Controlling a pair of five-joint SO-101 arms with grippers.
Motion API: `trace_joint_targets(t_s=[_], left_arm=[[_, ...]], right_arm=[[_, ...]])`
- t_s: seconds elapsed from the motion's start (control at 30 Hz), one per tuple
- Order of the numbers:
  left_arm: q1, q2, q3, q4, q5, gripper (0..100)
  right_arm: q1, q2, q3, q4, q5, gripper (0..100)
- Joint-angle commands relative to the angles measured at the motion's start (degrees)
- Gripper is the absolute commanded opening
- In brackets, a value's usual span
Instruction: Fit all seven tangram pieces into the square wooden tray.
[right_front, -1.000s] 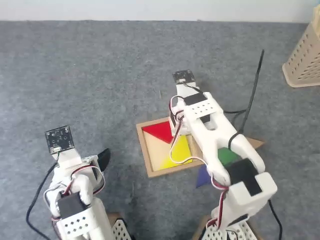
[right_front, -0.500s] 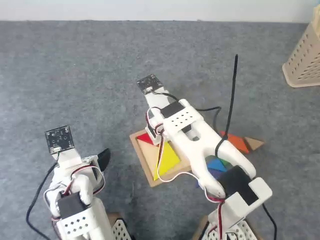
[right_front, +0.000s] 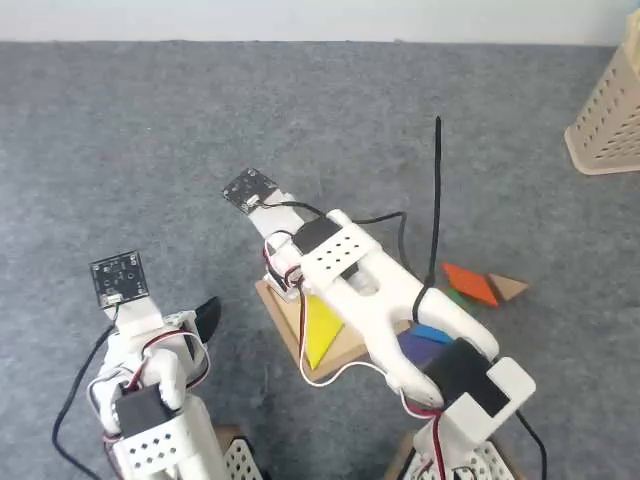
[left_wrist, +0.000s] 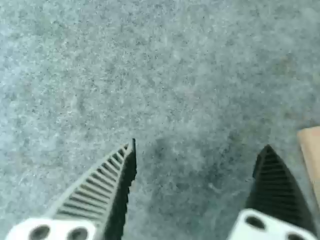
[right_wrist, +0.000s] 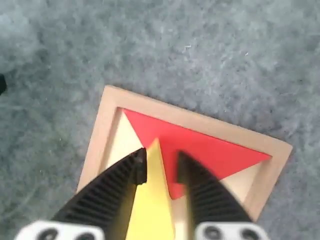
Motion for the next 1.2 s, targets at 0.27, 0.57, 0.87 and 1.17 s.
trace_joint_targets(t_s=[0.27,0.57,0.87,1.17], left_arm=[[0.1,-0.7,-0.7,-0.1,-0.1,35],[0.1,-0.7,-0.7,-0.1,-0.1,35],[0.1,-0.7,-0.7,-0.1,-0.1,35],[0.1,-0.7,-0.7,-0.1,-0.1,35]], right_arm=[[5.8,-18.4,0.6,4.1,1.5,24.0],[18.7,-16.9,12.3,-3.2,4.4,15.2],[18.7,-4.9,9.7,-4.8,4.5,15.3],[19.4,3.5,5.5,-5.1,3.6,13.0]])
